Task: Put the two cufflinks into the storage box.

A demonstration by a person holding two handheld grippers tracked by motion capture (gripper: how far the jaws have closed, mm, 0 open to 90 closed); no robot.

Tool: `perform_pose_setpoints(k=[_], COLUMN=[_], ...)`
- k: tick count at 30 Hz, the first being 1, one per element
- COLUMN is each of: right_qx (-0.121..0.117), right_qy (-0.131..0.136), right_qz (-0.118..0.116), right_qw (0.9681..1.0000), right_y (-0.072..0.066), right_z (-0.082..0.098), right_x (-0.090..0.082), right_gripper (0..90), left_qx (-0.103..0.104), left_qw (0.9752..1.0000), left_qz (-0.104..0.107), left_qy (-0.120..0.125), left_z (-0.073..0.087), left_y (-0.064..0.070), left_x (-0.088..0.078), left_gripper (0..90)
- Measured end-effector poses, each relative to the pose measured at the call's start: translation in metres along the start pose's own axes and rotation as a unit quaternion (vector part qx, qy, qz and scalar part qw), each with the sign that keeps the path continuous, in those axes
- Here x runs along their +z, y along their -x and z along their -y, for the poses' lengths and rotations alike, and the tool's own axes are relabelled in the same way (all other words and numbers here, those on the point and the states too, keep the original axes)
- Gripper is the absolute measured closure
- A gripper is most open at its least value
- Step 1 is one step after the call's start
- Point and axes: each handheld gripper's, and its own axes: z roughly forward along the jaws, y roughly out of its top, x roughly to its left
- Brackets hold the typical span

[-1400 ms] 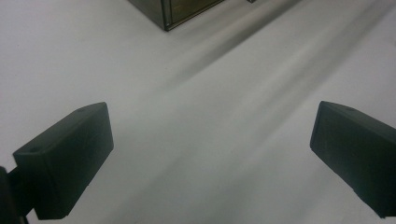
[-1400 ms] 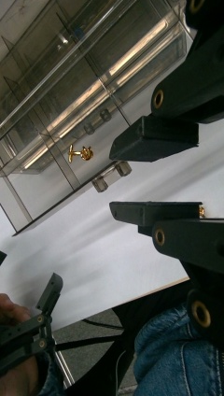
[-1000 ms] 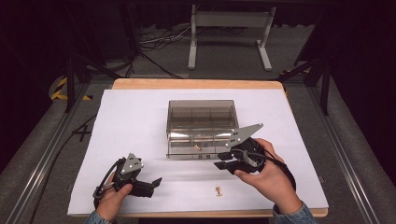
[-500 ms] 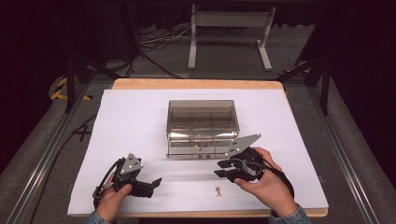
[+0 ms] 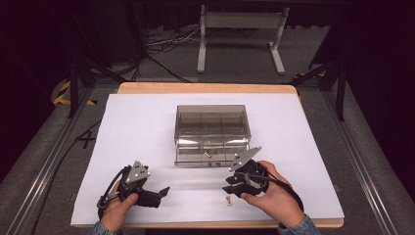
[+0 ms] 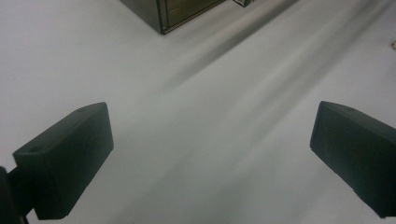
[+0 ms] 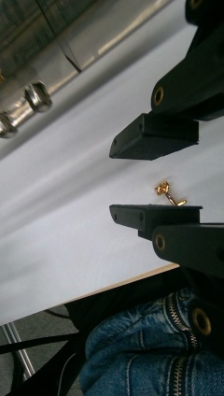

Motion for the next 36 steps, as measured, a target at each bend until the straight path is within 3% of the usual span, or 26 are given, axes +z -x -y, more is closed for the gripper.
perform_pose_setpoints(k=[22,36], right_qx=[0.030,0.051], right_qy=[-0.050,-0.071], right_qz=[-0.005,-0.004], right_qw=[0.9983,0.9961], right_y=[-0.002,-0.001], right_z=[0.014,0.019], right_x=[0.031,0.041], right_gripper=[67.9,70.8], left_qx=[-0.002,-0.001], left_qw=[1.0000,1.0000], left_qz=[0.003,0.003], left_qy=[-0.001,-0.002], left_z=[0.000,0.000], left_y=[0.001,0.000], left_x=[0.000,0.001], left_gripper=[0.2,0.2])
